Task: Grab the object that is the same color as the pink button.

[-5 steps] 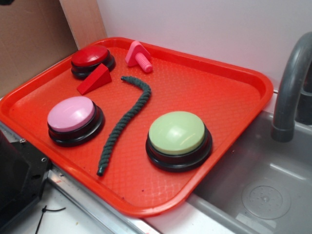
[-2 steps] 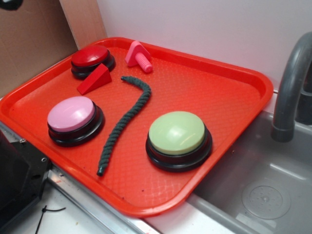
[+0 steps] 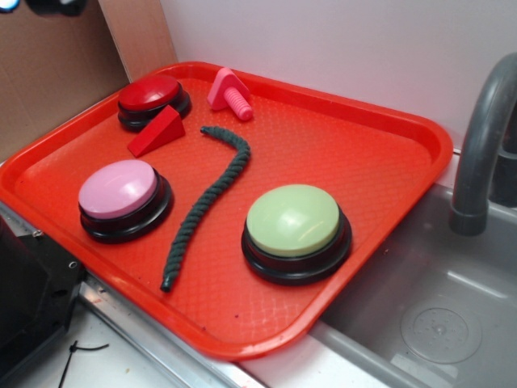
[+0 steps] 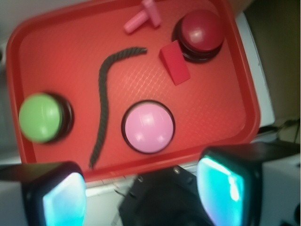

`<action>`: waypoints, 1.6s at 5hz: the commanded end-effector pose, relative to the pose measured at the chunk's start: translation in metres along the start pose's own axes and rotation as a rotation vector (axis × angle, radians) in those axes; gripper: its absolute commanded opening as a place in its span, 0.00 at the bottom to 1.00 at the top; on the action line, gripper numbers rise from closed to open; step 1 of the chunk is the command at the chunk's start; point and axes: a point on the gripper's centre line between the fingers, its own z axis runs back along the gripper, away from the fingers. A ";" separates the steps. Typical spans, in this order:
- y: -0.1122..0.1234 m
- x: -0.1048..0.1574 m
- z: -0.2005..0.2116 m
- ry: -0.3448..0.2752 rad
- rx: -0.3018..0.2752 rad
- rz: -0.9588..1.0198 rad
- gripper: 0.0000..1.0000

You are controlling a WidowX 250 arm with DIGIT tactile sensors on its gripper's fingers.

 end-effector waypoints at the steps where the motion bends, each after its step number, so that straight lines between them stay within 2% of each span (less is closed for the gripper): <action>1: 0.000 0.045 -0.028 -0.207 0.063 0.424 1.00; 2: -0.005 0.068 -0.051 -0.306 0.108 0.561 1.00; 3: -0.006 0.089 -0.075 -0.400 0.109 0.667 1.00; 4: -0.006 0.112 -0.099 -0.459 0.113 0.704 1.00; 5: -0.004 0.131 -0.118 -0.465 0.149 0.709 1.00; 6: -0.005 0.149 -0.140 -0.497 0.139 0.695 1.00; 8: 0.002 0.164 -0.153 -0.506 0.139 0.684 1.00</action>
